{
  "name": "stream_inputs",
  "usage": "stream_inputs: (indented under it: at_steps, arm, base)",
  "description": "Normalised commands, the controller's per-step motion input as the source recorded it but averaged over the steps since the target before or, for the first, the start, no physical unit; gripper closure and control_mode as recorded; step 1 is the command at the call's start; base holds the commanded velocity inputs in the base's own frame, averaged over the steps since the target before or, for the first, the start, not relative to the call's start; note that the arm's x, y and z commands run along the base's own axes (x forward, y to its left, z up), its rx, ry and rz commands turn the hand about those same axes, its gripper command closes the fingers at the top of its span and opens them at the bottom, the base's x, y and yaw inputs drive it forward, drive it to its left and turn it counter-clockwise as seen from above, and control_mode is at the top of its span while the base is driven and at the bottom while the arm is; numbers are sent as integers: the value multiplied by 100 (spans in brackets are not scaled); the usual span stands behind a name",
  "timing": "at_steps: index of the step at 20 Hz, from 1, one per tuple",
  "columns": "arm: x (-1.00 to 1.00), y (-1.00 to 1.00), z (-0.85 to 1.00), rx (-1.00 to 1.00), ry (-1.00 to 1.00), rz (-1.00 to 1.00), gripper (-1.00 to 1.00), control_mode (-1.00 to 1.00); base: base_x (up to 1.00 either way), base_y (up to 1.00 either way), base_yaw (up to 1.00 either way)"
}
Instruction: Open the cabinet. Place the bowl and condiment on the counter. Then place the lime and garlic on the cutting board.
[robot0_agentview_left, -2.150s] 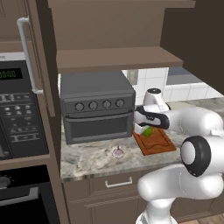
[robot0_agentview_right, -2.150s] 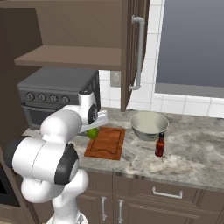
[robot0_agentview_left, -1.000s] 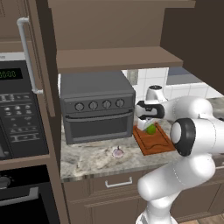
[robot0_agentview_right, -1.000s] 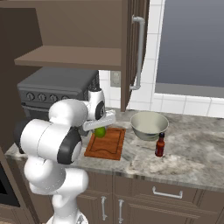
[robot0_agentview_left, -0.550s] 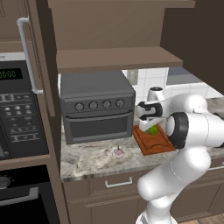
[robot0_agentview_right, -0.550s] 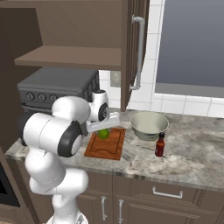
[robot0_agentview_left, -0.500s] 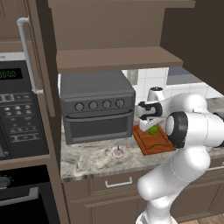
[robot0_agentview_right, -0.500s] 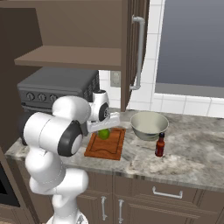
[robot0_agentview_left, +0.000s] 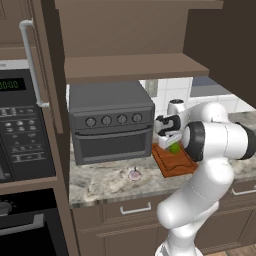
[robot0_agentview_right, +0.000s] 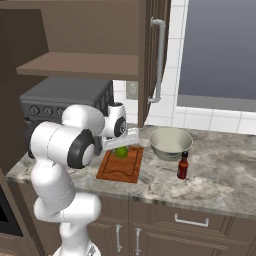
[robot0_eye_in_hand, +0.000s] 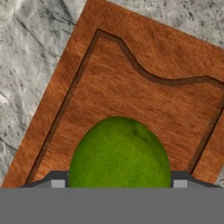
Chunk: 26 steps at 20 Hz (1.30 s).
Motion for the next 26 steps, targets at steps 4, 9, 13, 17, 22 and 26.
stream_inputs:
  at_steps: [4,9,13,17,22,26]
  arm:
    - [33,-9,-3,0,2,10,100,-100]
    - [12,-32,-10,0,3,14,100,-100]
    - [12,-18,-13,0,2,12,100,-100]
    - [12,-16,-12,0,2,12,100,-100]
    - [1,-16,-2,0,0,12,100,-100]
    - [0,-23,-1,0,0,13,-100,-100]
  base:
    - [0,0,0]
    - [0,0,0]
    - [0,0,0]
    - [0,0,0]
    - [0,0,0]
    - [0,0,0]
